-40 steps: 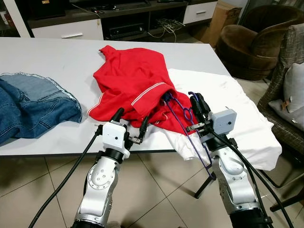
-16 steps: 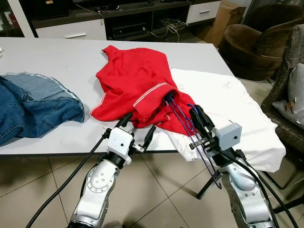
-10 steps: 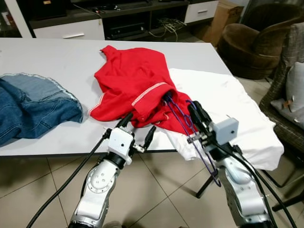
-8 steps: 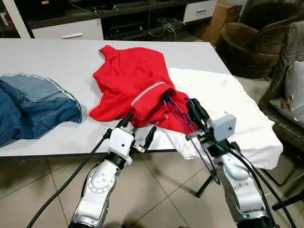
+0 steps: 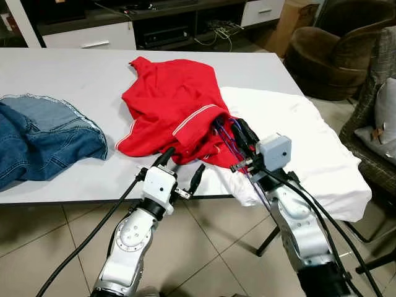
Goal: Hang hanger
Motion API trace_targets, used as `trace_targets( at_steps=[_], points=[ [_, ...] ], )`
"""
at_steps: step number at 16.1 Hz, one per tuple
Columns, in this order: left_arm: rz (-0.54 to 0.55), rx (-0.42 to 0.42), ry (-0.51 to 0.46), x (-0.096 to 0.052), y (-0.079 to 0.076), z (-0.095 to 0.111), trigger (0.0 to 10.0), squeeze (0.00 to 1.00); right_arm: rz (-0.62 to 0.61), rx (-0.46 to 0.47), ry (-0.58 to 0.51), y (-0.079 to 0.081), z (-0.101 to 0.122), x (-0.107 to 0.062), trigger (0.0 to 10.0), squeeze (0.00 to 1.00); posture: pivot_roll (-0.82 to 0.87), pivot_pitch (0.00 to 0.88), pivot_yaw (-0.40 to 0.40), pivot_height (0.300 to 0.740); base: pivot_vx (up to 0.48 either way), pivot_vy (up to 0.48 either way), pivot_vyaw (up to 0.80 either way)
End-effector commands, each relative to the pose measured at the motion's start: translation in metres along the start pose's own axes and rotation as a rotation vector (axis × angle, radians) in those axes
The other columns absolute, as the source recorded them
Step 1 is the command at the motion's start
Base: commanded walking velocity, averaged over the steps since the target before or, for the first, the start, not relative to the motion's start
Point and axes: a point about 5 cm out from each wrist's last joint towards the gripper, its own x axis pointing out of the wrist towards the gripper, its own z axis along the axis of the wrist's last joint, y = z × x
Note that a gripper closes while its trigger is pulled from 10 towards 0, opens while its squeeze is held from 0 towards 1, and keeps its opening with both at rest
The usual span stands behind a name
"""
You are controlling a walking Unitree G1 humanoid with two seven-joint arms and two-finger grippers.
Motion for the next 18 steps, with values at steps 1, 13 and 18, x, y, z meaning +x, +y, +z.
trace_targets(
  at_steps=[1,13,18],
  points=[
    [-0.002,0.008,-0.007,0.001,-0.002,0.001,10.0,0.0,-0.018,0.002,0.024,-0.006,-0.004,0.002,10.0,0.0,0.09,0.021,-0.017,0.74,0.0,0.0,0.0],
    [0.003,0.005,-0.01,0.002,-0.003,0.001,10.0,0.0,-0.047,0.018,-0.102,-0.011,0.019,0.05,10.0,0.0,0.09,0.023,-0.021,0.74,0.0,0.0,0.0],
    [0.005,0.007,-0.015,0.003,-0.003,0.002,10.0,0.0,-0.049,0.033,-0.152,-0.014,0.03,0.062,10.0,0.0,0.1,0.018,-0.021,0.74,0.0,0.0,0.0]
  ],
)
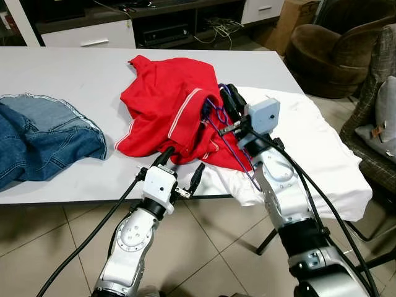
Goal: Hang hanger
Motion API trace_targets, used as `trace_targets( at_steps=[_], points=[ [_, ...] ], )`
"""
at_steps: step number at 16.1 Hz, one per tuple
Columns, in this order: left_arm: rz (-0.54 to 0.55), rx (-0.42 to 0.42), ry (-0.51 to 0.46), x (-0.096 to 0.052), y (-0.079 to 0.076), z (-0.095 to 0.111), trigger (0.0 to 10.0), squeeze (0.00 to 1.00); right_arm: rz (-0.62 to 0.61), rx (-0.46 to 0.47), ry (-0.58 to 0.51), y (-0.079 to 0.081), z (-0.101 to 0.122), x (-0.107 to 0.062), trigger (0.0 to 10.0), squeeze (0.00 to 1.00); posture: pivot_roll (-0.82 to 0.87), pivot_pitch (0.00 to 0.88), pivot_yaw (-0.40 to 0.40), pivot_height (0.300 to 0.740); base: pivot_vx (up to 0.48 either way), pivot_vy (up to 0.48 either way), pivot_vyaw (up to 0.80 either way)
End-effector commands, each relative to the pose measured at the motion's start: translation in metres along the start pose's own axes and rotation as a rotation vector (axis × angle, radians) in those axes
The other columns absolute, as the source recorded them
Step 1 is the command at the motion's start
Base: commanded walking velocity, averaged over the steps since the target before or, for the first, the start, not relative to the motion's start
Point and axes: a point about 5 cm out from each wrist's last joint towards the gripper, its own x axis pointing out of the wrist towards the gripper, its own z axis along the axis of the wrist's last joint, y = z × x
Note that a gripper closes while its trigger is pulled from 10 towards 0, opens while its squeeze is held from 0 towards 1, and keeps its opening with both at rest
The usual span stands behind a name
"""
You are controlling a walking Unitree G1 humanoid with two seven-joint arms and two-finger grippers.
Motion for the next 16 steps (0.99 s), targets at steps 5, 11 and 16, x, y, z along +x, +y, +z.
trace_targets(
  at_steps=[5,11,16],
  points=[
    [-0.042,0.096,-0.11,0.008,0.001,0.018,10.0,0.0,-0.061,0.012,-0.097,-0.016,0.021,0.014,10.0,0.0,0.1,0.011,-0.023,0.74,0.0,0.0,0.0],
    [0.052,0.363,-0.132,0.038,0.052,0.038,10.0,0.0,-0.066,0.054,-0.154,-0.017,0.036,0.014,10.0,0.0,0.11,0.011,-0.027,0.74,0.0,0.0,0.0],
    [0.043,0.242,-0.148,0.063,0.048,0.043,10.0,0.0,0.008,0.083,-0.171,-0.005,0.045,0.004,10.0,0.0,0.09,0.007,-0.025,0.74,0.0,0.0,0.0]
  ],
)
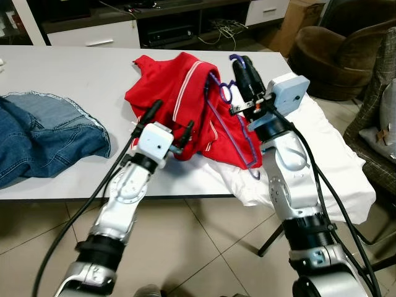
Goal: Hang hanger
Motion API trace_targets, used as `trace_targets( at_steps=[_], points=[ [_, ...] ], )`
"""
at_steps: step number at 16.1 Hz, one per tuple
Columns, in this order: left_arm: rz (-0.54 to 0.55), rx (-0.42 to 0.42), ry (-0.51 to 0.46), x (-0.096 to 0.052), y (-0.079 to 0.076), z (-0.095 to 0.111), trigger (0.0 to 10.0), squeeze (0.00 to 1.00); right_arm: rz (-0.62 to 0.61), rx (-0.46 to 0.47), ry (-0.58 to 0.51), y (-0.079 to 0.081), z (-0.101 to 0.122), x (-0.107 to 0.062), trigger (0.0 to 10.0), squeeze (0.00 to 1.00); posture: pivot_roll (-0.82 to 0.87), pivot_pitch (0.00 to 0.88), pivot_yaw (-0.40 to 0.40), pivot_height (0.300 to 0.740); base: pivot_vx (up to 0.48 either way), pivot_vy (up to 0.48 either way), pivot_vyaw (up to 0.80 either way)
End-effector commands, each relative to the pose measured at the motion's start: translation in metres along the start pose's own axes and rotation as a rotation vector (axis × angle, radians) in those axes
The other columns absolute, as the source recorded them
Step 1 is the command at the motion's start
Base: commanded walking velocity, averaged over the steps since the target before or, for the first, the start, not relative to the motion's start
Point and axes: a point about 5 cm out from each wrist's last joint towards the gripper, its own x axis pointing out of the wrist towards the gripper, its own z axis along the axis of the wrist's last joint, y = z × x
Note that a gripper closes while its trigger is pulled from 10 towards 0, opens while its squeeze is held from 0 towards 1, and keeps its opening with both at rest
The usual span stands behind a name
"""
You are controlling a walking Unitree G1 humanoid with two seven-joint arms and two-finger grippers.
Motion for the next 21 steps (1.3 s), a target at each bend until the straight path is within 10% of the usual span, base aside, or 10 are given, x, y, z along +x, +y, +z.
trace_targets(
  at_steps=[1,6,21],
  points=[
    [-0.018,-0.025,-0.019,0.006,-0.002,0.004,10.0,0.0,0.028,0.003,-0.02,0.004,0.006,0.0,10.0,0.0,0.09,0.007,-0.025,0.74,0.0,0.0,0.0],
    [-0.152,-0.15,-0.019,0.009,-0.027,0.003,10.0,0.0,0.081,-0.031,0.01,0.01,0.007,-0.01,10.0,0.0,0.07,0.012,-0.019,0.74,0.0,0.0,0.0],
    [-0.064,-0.145,0.079,0.032,-0.014,-0.002,10.0,0.0,0.178,-0.022,0.013,0.025,0.015,-0.014,10.0,0.0,0.08,0.017,-0.012,0.74,0.0,0.0,0.0]
  ],
)
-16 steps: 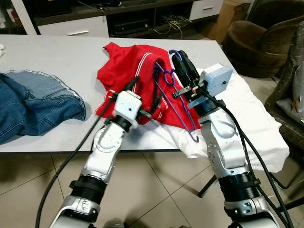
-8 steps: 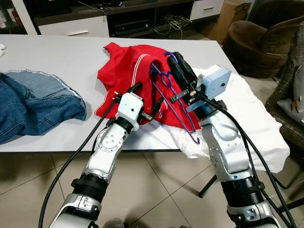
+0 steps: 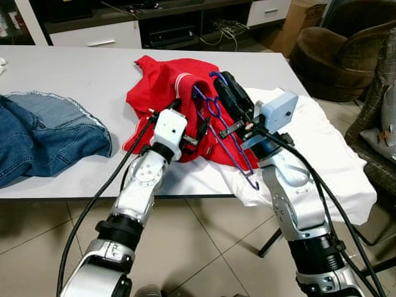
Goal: Hang hanger
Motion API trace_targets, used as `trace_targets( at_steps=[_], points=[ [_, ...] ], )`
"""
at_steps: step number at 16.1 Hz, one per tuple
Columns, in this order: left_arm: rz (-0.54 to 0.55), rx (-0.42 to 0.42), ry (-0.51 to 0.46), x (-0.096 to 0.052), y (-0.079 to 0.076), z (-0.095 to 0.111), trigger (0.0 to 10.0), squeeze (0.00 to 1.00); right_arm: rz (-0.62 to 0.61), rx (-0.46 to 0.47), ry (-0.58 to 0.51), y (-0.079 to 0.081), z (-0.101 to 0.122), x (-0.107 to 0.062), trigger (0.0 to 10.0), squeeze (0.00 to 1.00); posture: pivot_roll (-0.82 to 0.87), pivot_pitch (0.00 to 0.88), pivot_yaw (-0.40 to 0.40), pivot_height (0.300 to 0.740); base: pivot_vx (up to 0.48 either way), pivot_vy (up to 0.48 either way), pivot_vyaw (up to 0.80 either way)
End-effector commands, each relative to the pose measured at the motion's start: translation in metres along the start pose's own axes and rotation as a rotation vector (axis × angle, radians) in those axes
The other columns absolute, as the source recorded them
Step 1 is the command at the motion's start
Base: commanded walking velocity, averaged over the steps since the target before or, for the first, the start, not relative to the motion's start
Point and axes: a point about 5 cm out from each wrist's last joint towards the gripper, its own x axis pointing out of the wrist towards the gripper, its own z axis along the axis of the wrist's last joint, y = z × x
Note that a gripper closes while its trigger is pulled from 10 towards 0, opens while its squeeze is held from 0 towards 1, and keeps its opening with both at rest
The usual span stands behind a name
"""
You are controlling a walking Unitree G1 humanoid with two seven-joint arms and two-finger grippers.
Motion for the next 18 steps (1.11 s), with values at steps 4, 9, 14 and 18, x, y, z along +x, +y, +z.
trace_targets(
  at_steps=[4,9,14,18],
  points=[
    [-0.041,-0.02,-0.006,0.005,-0.005,0.004,0.0,0.0,0.004,-0.005,-0.013,0.0,0.004,-0.001,10.0,0.0,0.07,0.016,-0.008,0.74,0.0,0.0,0.0],
    [-0.042,0.004,-0.021,0.006,-0.002,0.007,0.0,0.0,0.002,-0.003,-0.011,-0.001,0.005,-0.001,10.0,0.0,0.08,0.016,-0.009,0.74,0.0,0.0,0.0],
    [-0.002,0.254,-0.133,0.003,0.028,0.03,0.0,0.0,-0.004,-0.012,0.046,-0.009,-0.005,-0.011,10.0,0.0,0.08,0.014,-0.011,0.74,0.0,0.0,0.0],
    [0.027,0.391,-0.151,-0.001,0.056,0.042,0.0,0.0,-0.028,-0.036,0.054,-0.02,-0.003,-0.013,10.0,0.0,0.08,0.011,-0.009,0.74,0.0,0.0,0.0]
  ],
)
